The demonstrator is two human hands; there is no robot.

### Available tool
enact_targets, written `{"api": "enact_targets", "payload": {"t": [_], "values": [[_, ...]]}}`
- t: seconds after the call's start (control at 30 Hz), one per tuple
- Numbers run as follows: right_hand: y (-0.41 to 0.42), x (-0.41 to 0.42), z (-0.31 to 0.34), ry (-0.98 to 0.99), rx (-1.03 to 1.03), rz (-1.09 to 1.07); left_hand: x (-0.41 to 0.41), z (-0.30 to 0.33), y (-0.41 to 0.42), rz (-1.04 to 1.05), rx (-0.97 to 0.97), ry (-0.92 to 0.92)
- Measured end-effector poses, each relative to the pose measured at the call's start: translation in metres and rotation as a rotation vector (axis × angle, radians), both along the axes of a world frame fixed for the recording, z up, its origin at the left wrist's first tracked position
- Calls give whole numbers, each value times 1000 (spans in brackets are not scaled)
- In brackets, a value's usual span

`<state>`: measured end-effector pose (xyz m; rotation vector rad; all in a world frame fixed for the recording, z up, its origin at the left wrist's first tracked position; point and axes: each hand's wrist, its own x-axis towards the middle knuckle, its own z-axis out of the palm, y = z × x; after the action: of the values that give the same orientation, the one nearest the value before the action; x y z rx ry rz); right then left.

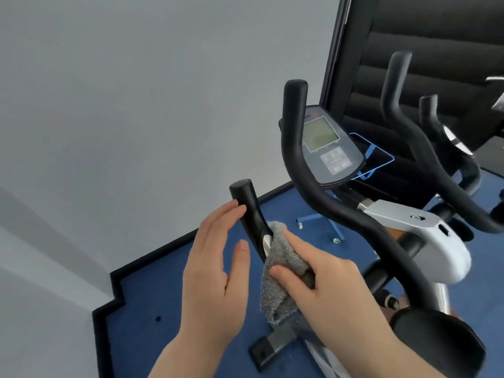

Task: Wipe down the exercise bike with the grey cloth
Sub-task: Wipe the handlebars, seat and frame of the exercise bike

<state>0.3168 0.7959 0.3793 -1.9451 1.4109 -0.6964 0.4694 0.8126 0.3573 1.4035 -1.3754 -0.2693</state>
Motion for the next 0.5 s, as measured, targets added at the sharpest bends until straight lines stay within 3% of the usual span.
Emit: {"api": "enact_targets", "payload": {"t": [0.13, 0.33, 0.5], "values": [[-18, 19, 7, 60, -102, 44, -3, 0, -4, 19, -26, 45], [-41, 39, 17, -76, -125, 34, 3, 3, -5, -22, -41, 102], [-41, 40, 14, -81, -152, 2, 14, 8, -12, -61, -17, 87]]}}
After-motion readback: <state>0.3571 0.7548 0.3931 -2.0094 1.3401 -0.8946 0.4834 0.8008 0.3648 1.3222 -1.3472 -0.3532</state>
